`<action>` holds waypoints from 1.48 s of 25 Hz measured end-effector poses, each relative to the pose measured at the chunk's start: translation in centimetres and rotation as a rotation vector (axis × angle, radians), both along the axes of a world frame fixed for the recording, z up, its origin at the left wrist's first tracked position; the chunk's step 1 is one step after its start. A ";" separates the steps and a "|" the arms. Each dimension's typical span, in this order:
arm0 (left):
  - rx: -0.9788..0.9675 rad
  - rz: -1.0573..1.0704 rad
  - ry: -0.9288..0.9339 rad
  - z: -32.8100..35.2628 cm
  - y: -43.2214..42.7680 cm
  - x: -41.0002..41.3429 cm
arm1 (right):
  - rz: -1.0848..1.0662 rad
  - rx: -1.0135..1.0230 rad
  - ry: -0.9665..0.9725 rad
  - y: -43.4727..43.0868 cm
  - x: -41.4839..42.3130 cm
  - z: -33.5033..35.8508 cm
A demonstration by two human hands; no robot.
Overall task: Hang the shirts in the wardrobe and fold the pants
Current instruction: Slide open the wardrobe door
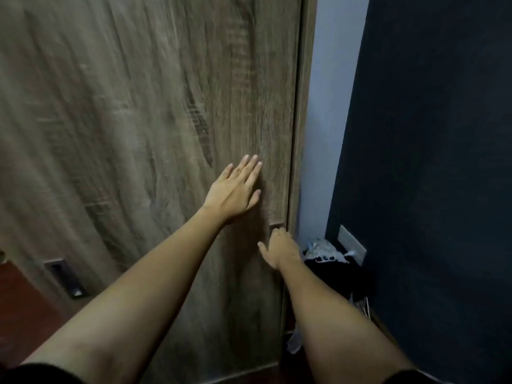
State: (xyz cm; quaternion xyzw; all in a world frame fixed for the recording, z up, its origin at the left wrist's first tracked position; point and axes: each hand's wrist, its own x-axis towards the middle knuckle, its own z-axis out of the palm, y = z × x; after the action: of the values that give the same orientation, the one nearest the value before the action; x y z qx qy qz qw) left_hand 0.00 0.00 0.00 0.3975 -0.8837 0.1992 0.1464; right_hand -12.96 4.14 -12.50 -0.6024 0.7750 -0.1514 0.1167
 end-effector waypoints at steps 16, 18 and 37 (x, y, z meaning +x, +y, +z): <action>-0.563 -0.065 -0.132 -9.3 -7.6 -1.9 | -0.275 -0.142 -0.362 -5.3 1.0 -4.6; -0.572 -0.065 -0.149 -9.1 -7.8 -1.2 | -0.272 -0.133 -0.366 -5.5 1.4 -4.4; -0.604 0.013 -0.138 -9.9 -8.6 24.0 | -0.216 -0.200 -0.244 -6.6 26.5 -5.4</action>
State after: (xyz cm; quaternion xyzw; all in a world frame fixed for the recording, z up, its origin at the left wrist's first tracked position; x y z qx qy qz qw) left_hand 24.03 -8.62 -9.86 0.3270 -0.7898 0.4805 0.1962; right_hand 13.52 -2.45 -17.88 -0.5015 0.7962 -0.3115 0.1326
